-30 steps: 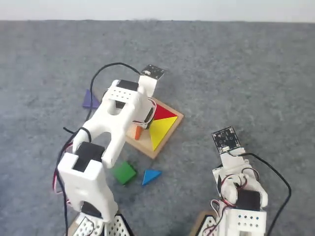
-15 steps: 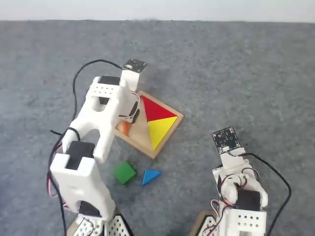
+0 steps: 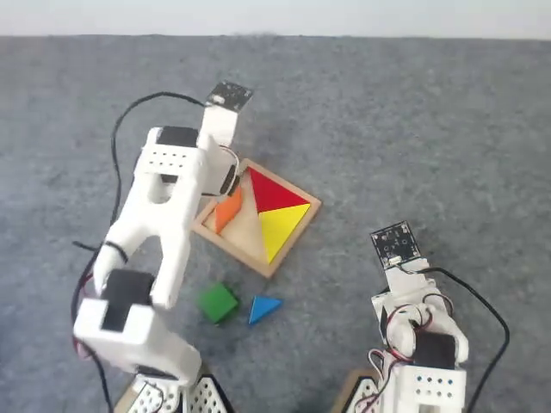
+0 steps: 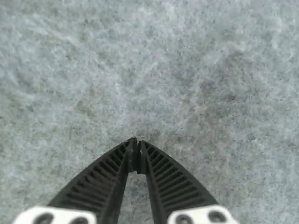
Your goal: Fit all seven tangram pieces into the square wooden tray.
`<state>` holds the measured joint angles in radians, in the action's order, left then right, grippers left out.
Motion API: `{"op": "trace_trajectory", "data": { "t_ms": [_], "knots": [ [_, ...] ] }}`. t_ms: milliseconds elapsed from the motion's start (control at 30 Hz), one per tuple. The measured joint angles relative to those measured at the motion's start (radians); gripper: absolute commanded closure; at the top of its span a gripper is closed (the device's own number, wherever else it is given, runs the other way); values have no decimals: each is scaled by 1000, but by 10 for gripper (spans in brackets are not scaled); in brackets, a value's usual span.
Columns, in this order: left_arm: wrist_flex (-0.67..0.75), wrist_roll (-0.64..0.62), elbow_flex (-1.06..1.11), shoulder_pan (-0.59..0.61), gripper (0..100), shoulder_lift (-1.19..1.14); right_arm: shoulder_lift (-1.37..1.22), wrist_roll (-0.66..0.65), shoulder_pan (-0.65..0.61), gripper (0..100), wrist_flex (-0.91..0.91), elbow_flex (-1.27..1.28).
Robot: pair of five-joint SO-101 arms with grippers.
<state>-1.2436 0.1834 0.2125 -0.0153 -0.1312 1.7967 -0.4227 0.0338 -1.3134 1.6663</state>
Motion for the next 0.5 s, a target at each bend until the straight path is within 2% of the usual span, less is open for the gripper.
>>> {"op": "trace_trajectory", "data": {
  "t_ms": [500],
  "knots": [
    [68,25,227,0,878,49,0,0,0,991,0,0]
  ]
}}
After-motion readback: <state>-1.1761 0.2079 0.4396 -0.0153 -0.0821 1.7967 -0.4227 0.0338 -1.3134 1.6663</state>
